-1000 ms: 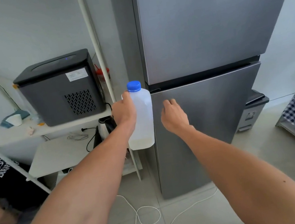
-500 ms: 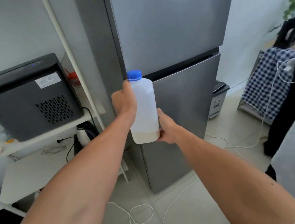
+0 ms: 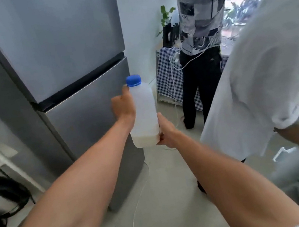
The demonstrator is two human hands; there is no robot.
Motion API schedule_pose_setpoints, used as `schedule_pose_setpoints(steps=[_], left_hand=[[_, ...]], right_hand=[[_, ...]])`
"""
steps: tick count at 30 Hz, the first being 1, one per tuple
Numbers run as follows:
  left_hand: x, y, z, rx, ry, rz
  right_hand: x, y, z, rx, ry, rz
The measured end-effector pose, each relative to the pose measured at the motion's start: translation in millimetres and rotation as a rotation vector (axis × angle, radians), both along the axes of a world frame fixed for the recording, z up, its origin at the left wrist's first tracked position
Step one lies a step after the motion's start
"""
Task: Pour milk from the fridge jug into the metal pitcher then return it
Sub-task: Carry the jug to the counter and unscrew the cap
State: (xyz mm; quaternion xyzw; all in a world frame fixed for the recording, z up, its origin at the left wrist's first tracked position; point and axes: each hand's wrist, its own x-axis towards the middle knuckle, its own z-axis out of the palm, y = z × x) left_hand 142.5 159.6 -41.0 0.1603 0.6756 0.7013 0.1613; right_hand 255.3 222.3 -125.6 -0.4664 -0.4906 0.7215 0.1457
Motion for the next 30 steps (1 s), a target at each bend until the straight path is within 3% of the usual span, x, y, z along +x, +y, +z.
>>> schedule_pose_setpoints(steps=[15, 30], left_hand=[[226, 71, 25, 0.014, 0.035, -0.443], [514, 31, 16, -0.018, -0.020, -0.916]], right_hand=[[238, 25, 7, 0.021, 0.052, -0.512], [518, -80, 3, -0.001, 0.032, -0.996]])
